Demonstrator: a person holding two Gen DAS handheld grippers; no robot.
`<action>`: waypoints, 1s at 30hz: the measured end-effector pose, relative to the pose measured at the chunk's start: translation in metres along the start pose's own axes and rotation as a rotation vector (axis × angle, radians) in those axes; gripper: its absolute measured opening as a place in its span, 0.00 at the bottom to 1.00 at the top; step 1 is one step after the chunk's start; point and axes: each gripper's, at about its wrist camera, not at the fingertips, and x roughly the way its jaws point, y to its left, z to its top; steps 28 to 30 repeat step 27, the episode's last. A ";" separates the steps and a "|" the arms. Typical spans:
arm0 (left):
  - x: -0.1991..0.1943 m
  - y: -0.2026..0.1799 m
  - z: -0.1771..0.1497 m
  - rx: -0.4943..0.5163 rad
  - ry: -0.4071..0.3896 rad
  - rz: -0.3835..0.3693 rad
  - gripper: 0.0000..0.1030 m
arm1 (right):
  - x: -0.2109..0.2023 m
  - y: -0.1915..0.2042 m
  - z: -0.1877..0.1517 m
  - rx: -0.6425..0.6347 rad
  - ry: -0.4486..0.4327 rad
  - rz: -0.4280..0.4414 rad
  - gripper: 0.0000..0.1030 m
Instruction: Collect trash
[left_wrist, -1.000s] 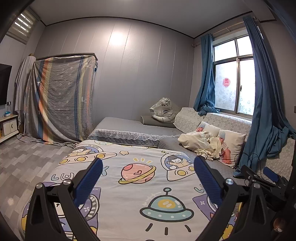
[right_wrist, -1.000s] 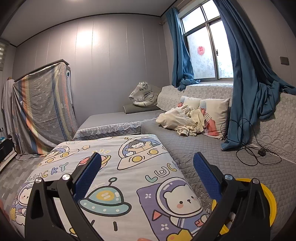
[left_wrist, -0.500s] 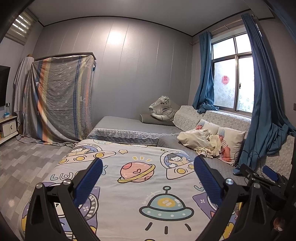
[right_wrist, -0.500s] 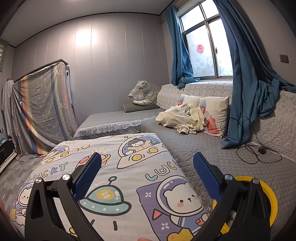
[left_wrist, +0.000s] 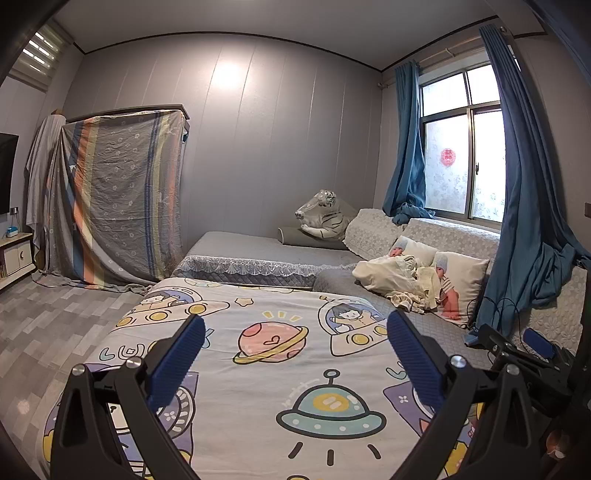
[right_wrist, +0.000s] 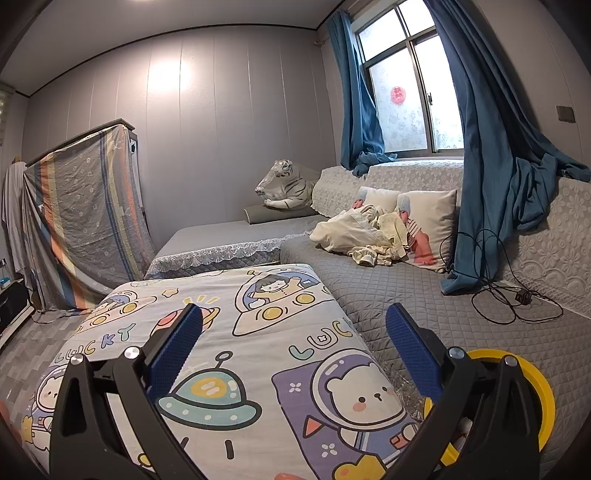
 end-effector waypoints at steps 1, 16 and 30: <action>0.000 0.000 0.000 0.000 0.000 0.000 0.92 | 0.000 0.000 0.000 0.000 0.000 0.000 0.92; 0.005 -0.001 -0.003 0.011 0.010 0.003 0.92 | 0.000 0.000 -0.001 0.007 0.005 -0.001 0.92; 0.007 -0.001 -0.004 0.013 0.027 -0.009 0.92 | -0.001 0.000 -0.004 0.012 0.009 -0.005 0.92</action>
